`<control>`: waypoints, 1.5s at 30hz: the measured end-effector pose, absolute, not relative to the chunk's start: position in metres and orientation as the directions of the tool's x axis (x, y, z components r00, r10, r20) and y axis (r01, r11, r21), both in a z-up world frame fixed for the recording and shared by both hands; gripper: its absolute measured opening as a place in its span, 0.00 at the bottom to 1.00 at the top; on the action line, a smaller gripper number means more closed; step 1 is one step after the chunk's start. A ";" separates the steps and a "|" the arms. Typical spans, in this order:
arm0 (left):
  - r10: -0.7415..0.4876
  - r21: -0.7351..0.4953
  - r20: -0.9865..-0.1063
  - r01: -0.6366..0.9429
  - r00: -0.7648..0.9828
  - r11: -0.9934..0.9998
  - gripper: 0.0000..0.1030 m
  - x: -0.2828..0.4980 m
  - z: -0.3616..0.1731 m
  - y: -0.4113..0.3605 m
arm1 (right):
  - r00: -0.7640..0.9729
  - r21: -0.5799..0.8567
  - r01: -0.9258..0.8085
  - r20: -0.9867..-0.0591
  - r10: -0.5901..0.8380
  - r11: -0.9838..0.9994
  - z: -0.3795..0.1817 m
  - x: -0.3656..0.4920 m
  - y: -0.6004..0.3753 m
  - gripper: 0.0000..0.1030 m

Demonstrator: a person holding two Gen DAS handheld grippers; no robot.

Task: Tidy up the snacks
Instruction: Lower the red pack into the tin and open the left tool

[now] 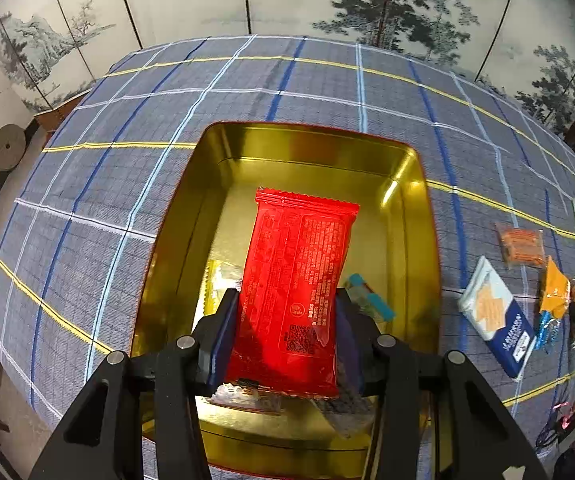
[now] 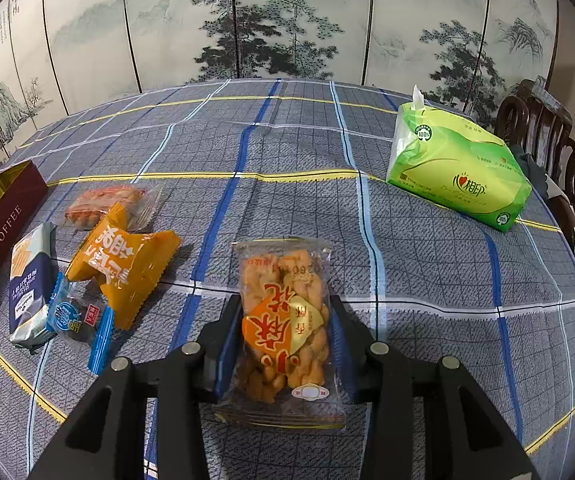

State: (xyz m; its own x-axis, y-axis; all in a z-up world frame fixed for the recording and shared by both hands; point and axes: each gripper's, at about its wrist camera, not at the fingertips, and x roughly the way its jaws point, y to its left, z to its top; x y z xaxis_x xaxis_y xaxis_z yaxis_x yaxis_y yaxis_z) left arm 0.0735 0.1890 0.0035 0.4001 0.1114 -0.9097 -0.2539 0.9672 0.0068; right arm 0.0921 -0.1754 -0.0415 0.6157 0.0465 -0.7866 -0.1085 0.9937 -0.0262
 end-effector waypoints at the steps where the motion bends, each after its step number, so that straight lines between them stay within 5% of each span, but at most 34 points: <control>1: 0.114 0.009 -0.911 -0.257 0.397 0.966 0.41 0.073 0.002 0.190 | 0.616 -0.026 -0.108 -0.787 0.046 0.994 -0.042 0.092 -0.175 0.41; 24: 0.140 0.053 -0.917 -0.233 0.374 0.971 0.45 0.072 -0.009 0.189 | 0.616 -0.029 -0.108 -0.787 0.044 0.994 -0.041 0.092 -0.174 0.41; 45: 0.147 0.050 -0.891 -0.230 0.429 0.972 0.61 0.055 0.009 0.189 | 0.616 -0.031 -0.108 -0.787 0.043 0.994 -0.042 0.092 -0.174 0.41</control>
State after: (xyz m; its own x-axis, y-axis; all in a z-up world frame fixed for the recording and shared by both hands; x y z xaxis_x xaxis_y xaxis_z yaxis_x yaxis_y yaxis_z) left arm 0.0550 0.1888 0.0094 0.4287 0.1470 -0.8914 -0.2301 0.9719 0.0496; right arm 0.0923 -0.1740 -0.0418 0.6158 0.0426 -0.7868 -0.1079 0.9937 -0.0306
